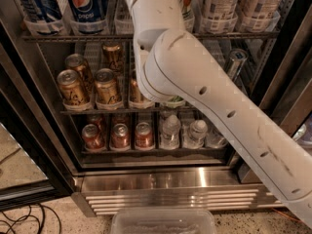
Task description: Pick 7up can from top shelf of fridge
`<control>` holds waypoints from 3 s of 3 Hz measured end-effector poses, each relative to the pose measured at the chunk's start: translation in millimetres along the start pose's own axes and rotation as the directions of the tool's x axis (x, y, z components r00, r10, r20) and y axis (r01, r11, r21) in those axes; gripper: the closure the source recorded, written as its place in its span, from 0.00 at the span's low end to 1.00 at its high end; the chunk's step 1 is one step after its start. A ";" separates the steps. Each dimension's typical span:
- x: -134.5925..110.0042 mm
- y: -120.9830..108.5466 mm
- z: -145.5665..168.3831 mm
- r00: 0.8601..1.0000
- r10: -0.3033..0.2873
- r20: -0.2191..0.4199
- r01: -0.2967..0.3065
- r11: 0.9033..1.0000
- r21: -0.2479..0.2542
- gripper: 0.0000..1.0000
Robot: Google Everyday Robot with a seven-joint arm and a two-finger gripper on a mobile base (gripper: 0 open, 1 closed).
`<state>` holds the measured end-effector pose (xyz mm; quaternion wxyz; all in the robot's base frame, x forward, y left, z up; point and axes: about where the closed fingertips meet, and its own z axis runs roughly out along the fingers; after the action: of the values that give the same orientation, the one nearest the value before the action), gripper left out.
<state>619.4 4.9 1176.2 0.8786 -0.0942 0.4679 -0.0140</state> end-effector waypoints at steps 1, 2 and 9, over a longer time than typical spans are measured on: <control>-8.5 9.2 -23.1 0.986 0.163 -0.018 -0.163 0.986 -0.028 1.00; -18.9 53.4 -70.1 0.933 0.349 -0.087 -0.356 0.931 -0.082 1.00; 9.5 108.7 -337.4 0.920 -0.019 -0.392 -0.212 0.817 -0.536 1.00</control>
Offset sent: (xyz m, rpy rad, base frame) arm -0.1484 0.1123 -0.0780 0.4016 0.2995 0.5016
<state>339.5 59.2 965.3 0.7023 -0.3229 0.6156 0.1536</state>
